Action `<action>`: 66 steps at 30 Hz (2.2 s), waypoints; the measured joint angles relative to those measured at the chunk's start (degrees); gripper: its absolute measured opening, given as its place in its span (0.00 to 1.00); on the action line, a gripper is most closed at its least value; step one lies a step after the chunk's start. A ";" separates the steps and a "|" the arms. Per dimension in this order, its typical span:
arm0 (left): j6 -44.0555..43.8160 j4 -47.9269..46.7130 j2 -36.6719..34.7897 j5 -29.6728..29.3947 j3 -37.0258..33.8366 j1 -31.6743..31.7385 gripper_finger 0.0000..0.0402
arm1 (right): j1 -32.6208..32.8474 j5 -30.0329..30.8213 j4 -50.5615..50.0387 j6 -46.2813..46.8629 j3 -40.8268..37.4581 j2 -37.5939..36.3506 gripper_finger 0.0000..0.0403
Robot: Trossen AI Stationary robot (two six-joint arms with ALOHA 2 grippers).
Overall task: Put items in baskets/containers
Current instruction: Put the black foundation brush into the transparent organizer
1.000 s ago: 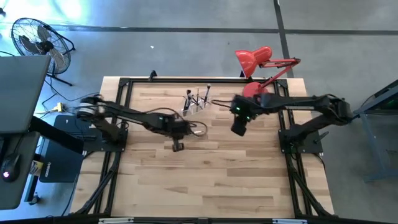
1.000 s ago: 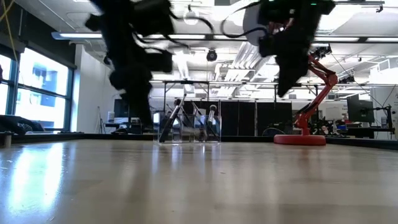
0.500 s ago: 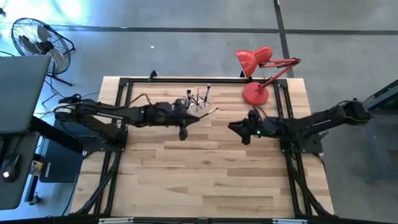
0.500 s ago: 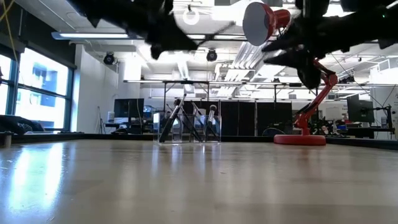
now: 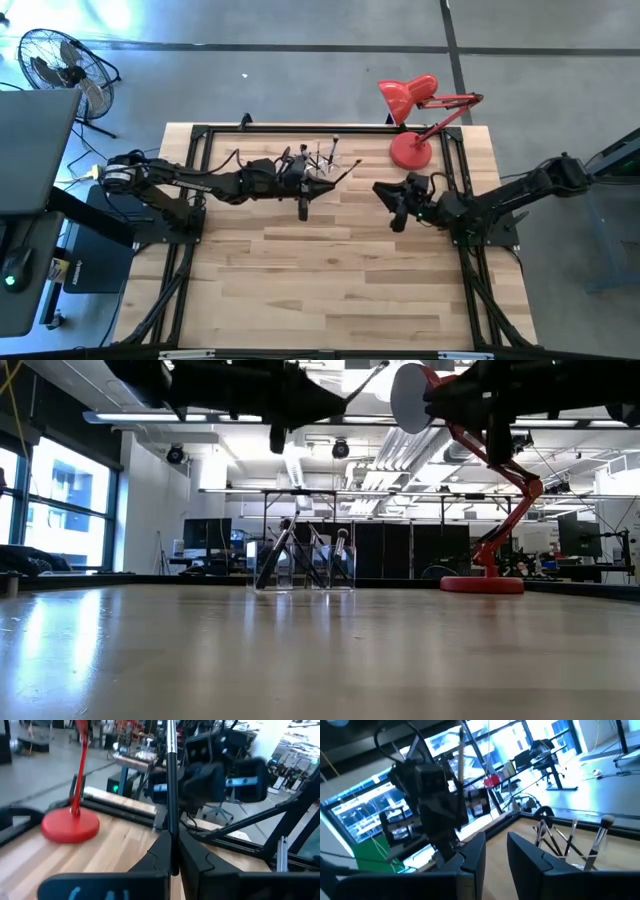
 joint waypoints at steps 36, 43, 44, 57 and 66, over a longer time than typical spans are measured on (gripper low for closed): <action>-14.99 -1.89 8.04 2.43 13.19 -0.02 0.02 | -7.55 -4.42 -4.45 -8.29 12.92 1.29 0.41; -16.28 -1.89 8.04 2.55 13.19 -0.04 0.02 | -9.63 -6.89 -4.43 1.09 12.92 1.29 0.41; -16.62 -1.89 8.04 2.56 13.19 -0.04 0.02 | -10.12 -7.75 -4.45 2.58 12.92 1.29 0.41; -18.10 -1.97 8.04 4.70 13.19 -0.04 0.02 | -13.56 -15.47 -3.96 9.23 12.92 1.29 0.32; -18.14 -3.61 8.04 4.72 13.19 -0.04 0.02 | -13.53 -16.63 -3.96 7.98 12.92 1.29 0.19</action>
